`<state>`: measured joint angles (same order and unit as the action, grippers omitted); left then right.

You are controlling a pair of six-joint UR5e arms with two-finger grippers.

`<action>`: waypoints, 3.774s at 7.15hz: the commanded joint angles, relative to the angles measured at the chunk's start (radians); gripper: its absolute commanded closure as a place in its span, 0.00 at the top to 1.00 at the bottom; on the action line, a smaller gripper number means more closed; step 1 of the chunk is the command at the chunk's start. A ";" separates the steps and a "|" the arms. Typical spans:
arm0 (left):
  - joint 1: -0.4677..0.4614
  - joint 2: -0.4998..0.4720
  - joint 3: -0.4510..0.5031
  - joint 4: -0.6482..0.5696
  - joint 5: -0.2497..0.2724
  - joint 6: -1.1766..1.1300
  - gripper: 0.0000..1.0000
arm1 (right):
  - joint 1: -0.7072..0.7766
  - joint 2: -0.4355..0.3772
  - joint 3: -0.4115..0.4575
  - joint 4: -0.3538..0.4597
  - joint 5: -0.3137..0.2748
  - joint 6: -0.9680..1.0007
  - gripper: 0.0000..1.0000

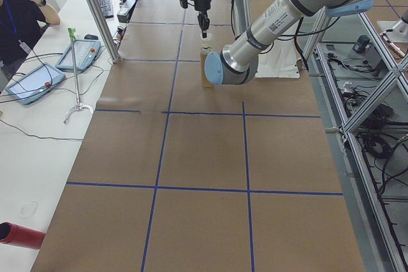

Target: Collect badminton balls into bucket

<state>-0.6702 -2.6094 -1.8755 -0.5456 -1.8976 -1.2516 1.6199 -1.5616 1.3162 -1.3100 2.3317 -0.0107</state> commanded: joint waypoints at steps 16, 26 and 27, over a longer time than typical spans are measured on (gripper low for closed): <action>-0.825 0.995 0.135 -0.991 -0.486 1.235 1.00 | 0.000 0.000 0.000 0.000 0.000 0.000 1.00; -0.904 1.097 0.177 -0.994 -0.472 1.452 1.00 | 0.000 0.000 -0.002 0.000 0.000 0.000 1.00; -0.902 1.094 0.183 -0.993 -0.474 1.453 1.00 | 0.000 0.000 -0.002 0.000 0.000 -0.002 1.00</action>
<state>-1.5738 -1.5171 -1.6963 -1.5225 -2.3703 0.1653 1.6199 -1.5616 1.3148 -1.3100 2.3316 -0.0110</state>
